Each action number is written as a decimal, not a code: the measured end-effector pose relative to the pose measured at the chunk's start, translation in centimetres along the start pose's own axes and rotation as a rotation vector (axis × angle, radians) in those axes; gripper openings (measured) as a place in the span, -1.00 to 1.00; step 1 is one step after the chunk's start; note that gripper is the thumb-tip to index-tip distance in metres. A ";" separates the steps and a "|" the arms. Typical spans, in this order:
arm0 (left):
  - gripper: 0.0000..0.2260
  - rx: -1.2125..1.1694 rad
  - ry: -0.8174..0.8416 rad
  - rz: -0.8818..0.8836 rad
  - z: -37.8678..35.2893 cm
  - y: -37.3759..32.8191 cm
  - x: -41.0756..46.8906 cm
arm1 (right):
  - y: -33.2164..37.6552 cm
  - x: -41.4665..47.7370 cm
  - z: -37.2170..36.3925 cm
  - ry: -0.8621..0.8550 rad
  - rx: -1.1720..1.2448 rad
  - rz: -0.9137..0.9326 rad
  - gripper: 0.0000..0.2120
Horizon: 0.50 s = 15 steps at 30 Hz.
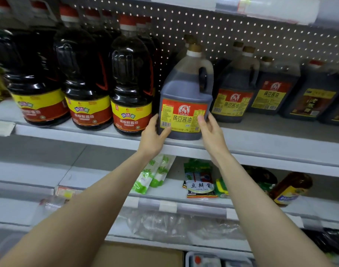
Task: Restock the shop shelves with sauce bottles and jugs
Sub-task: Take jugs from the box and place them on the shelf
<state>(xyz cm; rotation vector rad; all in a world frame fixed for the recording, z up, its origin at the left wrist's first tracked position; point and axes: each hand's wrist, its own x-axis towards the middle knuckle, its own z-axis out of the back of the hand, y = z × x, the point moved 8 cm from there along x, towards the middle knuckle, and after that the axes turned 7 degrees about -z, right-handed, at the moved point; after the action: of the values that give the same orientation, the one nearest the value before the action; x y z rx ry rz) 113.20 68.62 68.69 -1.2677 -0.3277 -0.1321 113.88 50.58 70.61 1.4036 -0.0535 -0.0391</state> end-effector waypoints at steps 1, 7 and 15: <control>-0.53 -0.006 0.002 -0.003 0.3 -0.2 -0.7 | 0.2 -0.8 0.0 -0.008 0.005 0.004 -0.46; -0.50 -0.020 0.089 -0.001 2.3 -0.6 -5.1 | -0.1 -5.9 -1.1 -0.046 -0.013 0.003 -0.46; -0.61 0.002 0.090 0.200 8.0 9.2 -14.7 | -8.9 -12.1 -8.6 -0.032 -0.001 -0.160 -0.61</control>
<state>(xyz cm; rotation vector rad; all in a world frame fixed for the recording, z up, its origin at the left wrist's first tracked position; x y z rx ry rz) 100.50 77.73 57.71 -1.2810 -0.1231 -0.0180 102.41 58.31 60.20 1.4040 0.0323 -0.1945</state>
